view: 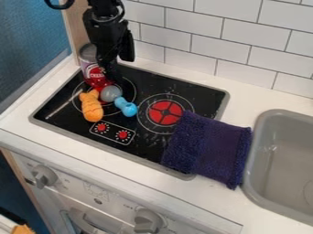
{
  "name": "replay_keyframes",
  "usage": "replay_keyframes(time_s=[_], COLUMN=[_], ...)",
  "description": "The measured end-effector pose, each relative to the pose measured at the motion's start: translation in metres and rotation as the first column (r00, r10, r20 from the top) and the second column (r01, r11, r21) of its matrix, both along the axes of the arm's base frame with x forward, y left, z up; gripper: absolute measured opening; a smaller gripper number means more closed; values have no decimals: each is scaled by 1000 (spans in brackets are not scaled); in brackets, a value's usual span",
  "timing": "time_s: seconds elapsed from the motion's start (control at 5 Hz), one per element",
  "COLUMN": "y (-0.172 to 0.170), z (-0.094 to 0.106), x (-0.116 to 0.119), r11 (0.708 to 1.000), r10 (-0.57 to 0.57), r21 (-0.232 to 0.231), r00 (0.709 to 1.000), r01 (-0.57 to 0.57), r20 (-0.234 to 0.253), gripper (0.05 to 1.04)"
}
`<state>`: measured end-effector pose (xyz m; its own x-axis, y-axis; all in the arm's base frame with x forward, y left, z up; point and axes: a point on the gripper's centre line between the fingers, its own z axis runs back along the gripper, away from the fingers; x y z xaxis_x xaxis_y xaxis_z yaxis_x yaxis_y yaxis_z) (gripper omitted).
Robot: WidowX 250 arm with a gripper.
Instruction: Move the red can above the fish and blue object
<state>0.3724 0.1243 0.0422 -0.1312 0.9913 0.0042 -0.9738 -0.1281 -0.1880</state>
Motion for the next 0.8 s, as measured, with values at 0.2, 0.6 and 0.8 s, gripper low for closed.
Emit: replay_keyframes(time_s=[0.2,0.6,0.8], y=[-12,-48,-50], z=[14,41,73], x=[3,1,-14], r11=[999,983,982], r10=[-38,-159,-178], r21=[-20,-82,-48], r00=[999,986,980], r01=[38,163,183], r20=[29,53,88], gripper=[1001,1001,1001])
